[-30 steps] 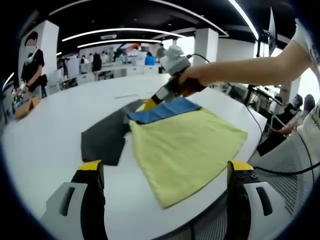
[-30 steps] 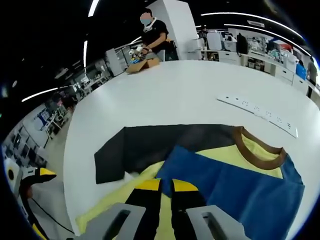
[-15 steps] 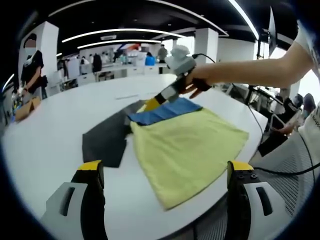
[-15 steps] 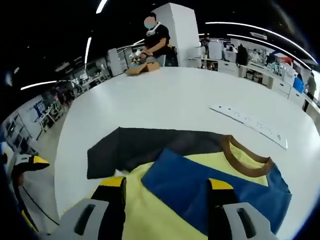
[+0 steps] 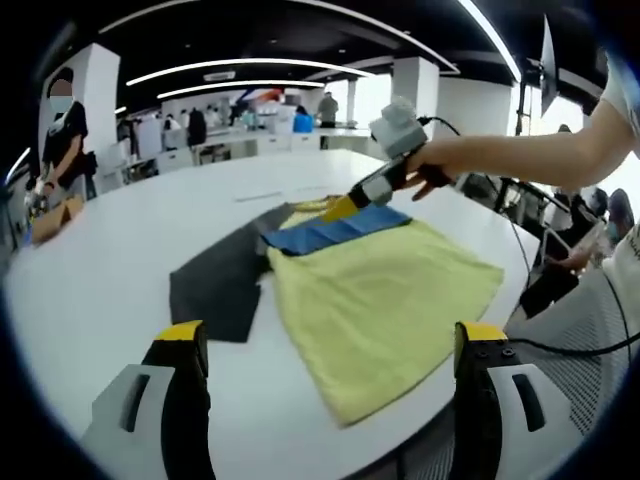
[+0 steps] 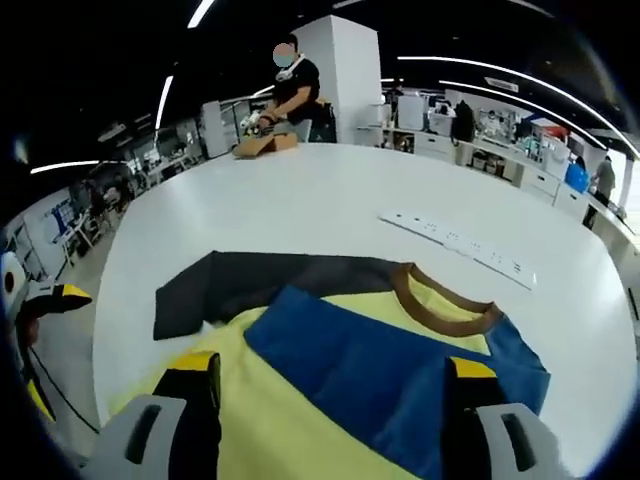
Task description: Fold the garment on the visible template until the final outline fits inside the template.
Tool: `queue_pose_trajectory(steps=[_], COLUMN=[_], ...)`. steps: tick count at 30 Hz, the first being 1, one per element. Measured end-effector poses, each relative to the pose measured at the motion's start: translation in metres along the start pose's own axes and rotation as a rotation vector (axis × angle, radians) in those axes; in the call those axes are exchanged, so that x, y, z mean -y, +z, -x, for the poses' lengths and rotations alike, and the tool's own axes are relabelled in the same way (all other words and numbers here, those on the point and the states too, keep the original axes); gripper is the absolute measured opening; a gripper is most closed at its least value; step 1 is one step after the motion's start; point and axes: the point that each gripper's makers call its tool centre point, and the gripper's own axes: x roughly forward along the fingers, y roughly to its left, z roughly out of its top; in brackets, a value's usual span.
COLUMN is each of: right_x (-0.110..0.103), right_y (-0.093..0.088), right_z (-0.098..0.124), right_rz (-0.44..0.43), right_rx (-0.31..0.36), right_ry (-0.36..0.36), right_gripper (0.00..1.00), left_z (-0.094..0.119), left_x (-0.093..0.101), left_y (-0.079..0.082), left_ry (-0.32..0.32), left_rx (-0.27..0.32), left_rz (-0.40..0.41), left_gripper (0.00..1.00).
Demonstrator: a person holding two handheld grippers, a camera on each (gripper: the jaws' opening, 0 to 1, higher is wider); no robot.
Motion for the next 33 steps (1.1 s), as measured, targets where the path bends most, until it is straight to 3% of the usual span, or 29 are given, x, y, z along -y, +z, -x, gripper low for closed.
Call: queue_pose_trajectory(steps=[13,24,33], right_x=[0.036,0.074,0.104], right_y=[-0.019,-0.047,-0.075], right_z=[0.039,0.069,0.086], right_rz=[-0.026,-0.023,-0.057], right_rx=[0.025,0.022,0.005], right_ry=[-0.053,-0.129,-0.181], right_gripper=[0.95,0.87,0.69], left_z=[-0.003,-0.005,-0.012], left_x=[-0.015,-0.023,-0.033], left_y=[0.010,0.014,0.018], left_ry=[0.019,0.030,0.056], left_rx=[0.021,0.017,0.021], left_rz=[0.015,0.007,-0.014], left_gripper=[0.99,0.98,0.90])
